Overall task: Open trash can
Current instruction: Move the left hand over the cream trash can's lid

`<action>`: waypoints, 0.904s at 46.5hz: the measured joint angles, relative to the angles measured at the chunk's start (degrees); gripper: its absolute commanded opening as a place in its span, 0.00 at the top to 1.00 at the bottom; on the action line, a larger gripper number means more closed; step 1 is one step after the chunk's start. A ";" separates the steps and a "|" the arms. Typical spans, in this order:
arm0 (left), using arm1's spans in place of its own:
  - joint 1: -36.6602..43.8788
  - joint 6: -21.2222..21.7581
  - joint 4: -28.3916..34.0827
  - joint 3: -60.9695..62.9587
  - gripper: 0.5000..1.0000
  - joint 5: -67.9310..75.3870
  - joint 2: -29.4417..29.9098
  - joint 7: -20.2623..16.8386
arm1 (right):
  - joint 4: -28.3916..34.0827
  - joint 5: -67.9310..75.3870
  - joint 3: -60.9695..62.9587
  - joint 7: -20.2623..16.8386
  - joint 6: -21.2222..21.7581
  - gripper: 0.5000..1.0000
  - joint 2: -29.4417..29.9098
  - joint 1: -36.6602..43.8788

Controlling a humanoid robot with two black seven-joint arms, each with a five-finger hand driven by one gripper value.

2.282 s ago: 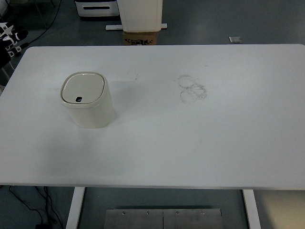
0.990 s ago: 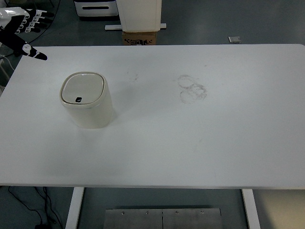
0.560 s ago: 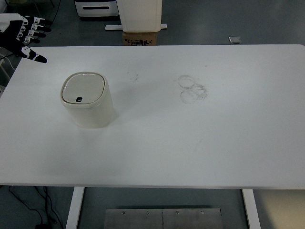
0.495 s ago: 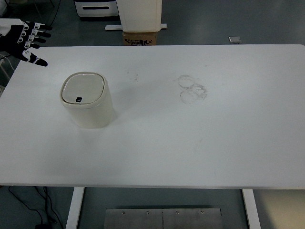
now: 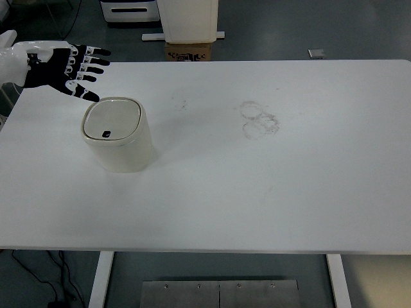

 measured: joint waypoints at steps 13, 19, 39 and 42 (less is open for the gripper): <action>-1.78 0.00 -0.82 0.05 0.00 -6.57 2.92 -0.11 | 0.00 0.01 -0.01 0.00 0.00 0.02 0.00 0.00; -3.29 0.01 -0.80 2.73 0.00 -3.78 5.52 0.32 | -0.01 0.00 0.00 0.00 0.00 0.02 0.00 0.00; -11.39 0.00 -2.92 12.28 0.00 8.60 4.20 0.75 | 0.00 -0.01 0.00 -0.01 0.00 0.02 0.00 -0.01; -11.73 0.00 -3.73 12.50 0.00 8.74 4.19 0.75 | 0.00 -0.01 0.00 -0.01 0.00 0.02 0.00 0.00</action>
